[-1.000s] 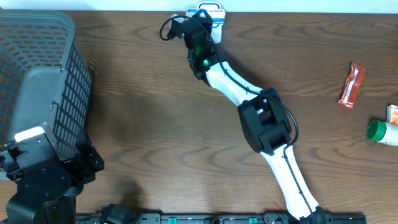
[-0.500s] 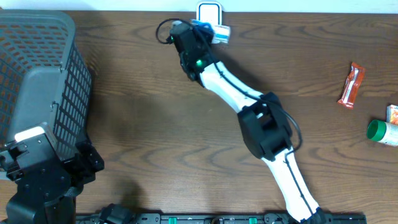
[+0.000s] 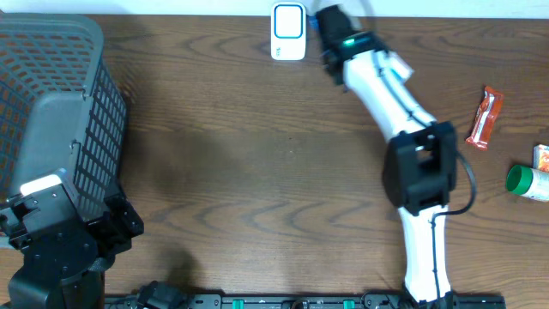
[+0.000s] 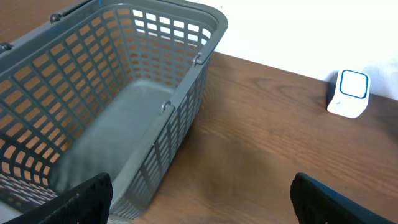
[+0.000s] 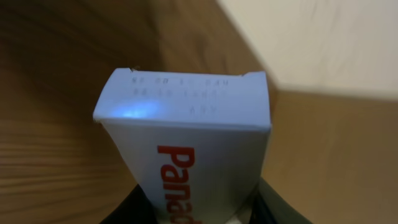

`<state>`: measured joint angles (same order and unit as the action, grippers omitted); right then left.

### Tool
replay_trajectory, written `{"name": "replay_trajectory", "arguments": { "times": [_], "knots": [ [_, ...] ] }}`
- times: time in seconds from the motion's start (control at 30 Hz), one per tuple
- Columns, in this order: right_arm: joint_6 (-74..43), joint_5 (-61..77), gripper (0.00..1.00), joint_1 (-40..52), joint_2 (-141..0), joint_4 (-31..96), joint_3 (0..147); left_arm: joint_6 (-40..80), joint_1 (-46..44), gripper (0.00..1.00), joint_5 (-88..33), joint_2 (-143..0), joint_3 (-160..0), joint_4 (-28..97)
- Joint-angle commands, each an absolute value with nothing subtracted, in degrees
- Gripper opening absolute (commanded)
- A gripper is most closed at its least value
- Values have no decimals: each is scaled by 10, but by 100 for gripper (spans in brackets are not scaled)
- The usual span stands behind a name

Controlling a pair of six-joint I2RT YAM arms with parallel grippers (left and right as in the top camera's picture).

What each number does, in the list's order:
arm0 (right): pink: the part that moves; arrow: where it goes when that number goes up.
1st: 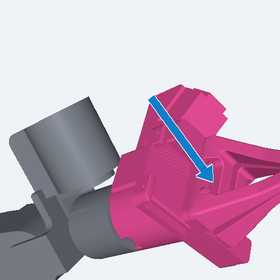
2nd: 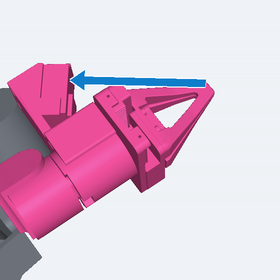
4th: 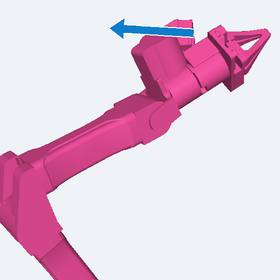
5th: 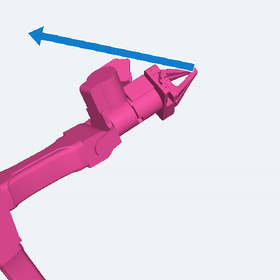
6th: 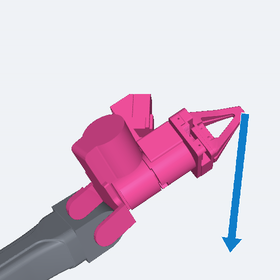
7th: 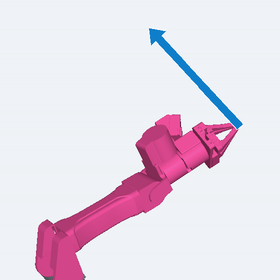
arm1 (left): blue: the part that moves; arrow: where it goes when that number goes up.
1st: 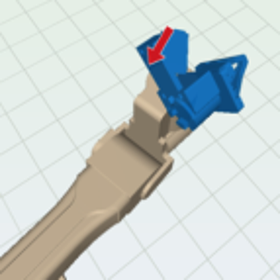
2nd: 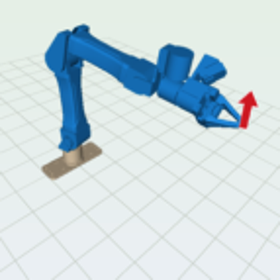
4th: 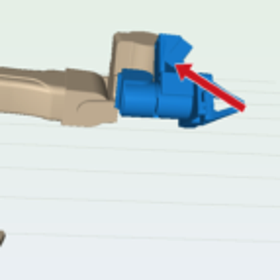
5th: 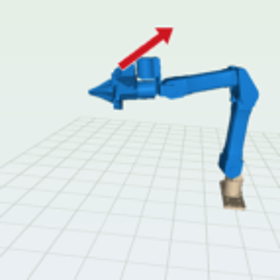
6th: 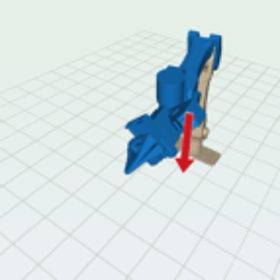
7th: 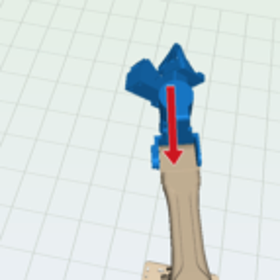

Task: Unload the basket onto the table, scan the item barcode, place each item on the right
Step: 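Carry the Panadol box right and release it beside the chocolate bar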

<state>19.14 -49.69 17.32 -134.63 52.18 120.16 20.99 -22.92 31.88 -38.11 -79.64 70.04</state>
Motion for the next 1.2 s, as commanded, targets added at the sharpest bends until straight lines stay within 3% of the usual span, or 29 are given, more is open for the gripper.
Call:
{"name": "replay_trajectory", "arguments": {
  "times": [0.0, 0.13, 0.4, 0.63, 0.67, 0.73, 0.77, 0.8, 1.17],
  "knots": [
    [90, -450, 27, 105, -1329, 543, 1198, 213, -227, 91, 324, -380, -801, 698],
    [56, -413, 24, 27, -1329, 562, 1195, 213, -227, 91, 324, -380, -801, 698],
    [1, -305, 34, -125, -1329, 589, 1190, 213, -227, 91, 324, -380, -801, 698],
    [-44, -233, 27, -222, -1329, 596, 1183, 213, -227, 92, 324, -380, -801, 698],
    [-54, -229, 34, -230, -1329, 597, 1183, 213, -227, 91, 324, -380, -801, 698],
    [-56, -215, 61, -243, -1329, 597, 1183, 213, -227, 91, 324, -380, -801, 698],
    [-56, -215, 92, -246, -1328, 597, 1184, 213, -227, 91, 324, -380, -801, 698],
    [-59, -214, 99, -248, -1326, 597, 1185, 213, -227, 91, 324, -380, -801, 698],
    [-166, -17, 99, -245, -1141, 558, 1238, 213, -227, 92, 324, -380, -801, 698]
  ]
}}
